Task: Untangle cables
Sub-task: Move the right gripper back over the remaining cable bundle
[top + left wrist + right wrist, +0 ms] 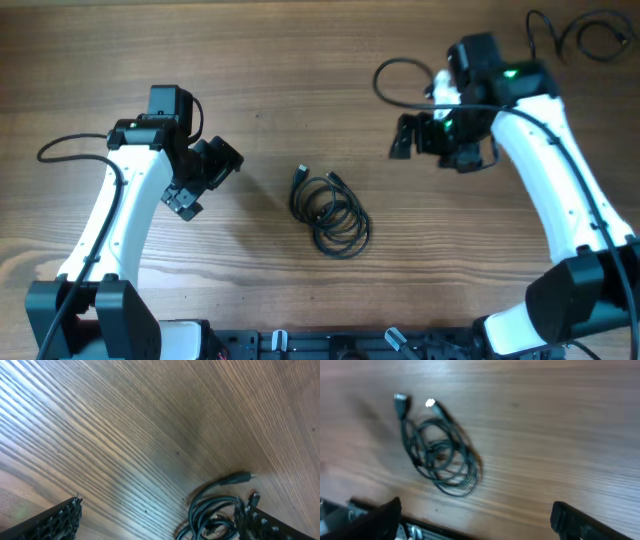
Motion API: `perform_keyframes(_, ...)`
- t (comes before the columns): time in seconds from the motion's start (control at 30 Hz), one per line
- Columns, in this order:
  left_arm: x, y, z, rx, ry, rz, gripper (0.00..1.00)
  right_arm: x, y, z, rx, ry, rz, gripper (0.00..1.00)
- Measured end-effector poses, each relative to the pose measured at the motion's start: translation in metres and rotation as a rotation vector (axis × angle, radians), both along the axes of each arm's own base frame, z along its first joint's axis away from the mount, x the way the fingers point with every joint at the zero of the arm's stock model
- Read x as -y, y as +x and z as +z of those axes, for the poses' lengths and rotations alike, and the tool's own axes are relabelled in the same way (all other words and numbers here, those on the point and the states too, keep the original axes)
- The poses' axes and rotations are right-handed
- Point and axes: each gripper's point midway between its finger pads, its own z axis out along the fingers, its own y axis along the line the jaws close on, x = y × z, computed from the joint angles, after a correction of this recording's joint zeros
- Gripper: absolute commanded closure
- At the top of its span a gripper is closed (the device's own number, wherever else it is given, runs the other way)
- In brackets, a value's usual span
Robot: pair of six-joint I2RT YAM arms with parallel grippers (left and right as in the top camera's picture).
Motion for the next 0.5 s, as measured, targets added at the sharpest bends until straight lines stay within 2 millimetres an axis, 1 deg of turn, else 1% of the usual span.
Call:
perform_keyframes(0.07, 0.010, -0.001, 0.002, 0.005, -0.046, -0.044, 0.00, -0.022, -0.006, -0.017, 0.000, 0.057, 0.066, 0.05)
perform_keyframes(0.1, 0.018, -0.002, 0.002, 0.009, -0.070, -0.084, 0.00, -0.029, -0.010, -0.023, -0.002, 0.067, 0.087, 0.08)
perform_keyframes(0.17, 0.029, -0.002, 0.003, 0.019, -0.086, -0.132, 0.01, -0.047, -0.013, -0.032, 0.006, 0.092, 0.112, 0.11)
perform_keyframes(0.2, 0.037, -0.002, 0.001, 0.031, -0.094, -0.165, 0.11, -0.055, -0.015, -0.035, 0.009, 0.100, 0.119, 0.12)
perform_keyframes(0.23, 0.045, -0.002, -0.002, 0.041, -0.096, -0.194, 0.12, -0.063, -0.018, -0.036, 0.009, 0.109, 0.127, 0.13)
perform_keyframes(0.27, 0.051, -0.003, -0.006, 0.045, -0.096, -0.217, 0.11, -0.072, -0.016, -0.035, 0.031, 0.119, 0.139, 0.14)
perform_keyframes(0.3, 0.053, -0.006, -0.012, 0.040, -0.081, -0.218, 0.05, -0.083, -0.012, -0.033, 0.066, 0.137, 0.160, 0.14)
perform_keyframes(0.33, 0.052, -0.007, -0.015, 0.031, -0.066, -0.205, 0.00, -0.092, -0.010, -0.031, 0.091, 0.150, 0.173, 0.15)
perform_keyframes(0.37, 0.047, -0.010, -0.020, 0.016, -0.047, -0.169, 0.00, -0.101, -0.008, -0.030, 0.117, 0.161, 0.187, 0.16)
perform_keyframes(0.4, 0.042, -0.011, -0.022, 0.010, -0.034, -0.150, 0.00, -0.106, -0.008, -0.029, 0.127, 0.165, 0.191, 0.20)
perform_keyframes(0.43, 0.036, -0.010, -0.024, 0.006, -0.024, -0.120, 0.00, -0.113, -0.007, -0.028, 0.141, 0.165, 0.192, 0.28)
perform_keyframes(0.47, 0.026, -0.008, -0.024, 0.004, -0.013, -0.078, 0.00, -0.115, -0.005, -0.029, 0.148, 0.161, 0.184, 0.34)
perform_keyframes(0.5, 0.016, -0.007, -0.024, -0.002, -0.005, -0.040, 0.00, -0.115, -0.001, -0.031, 0.157, 0.158, 0.172, 0.34)
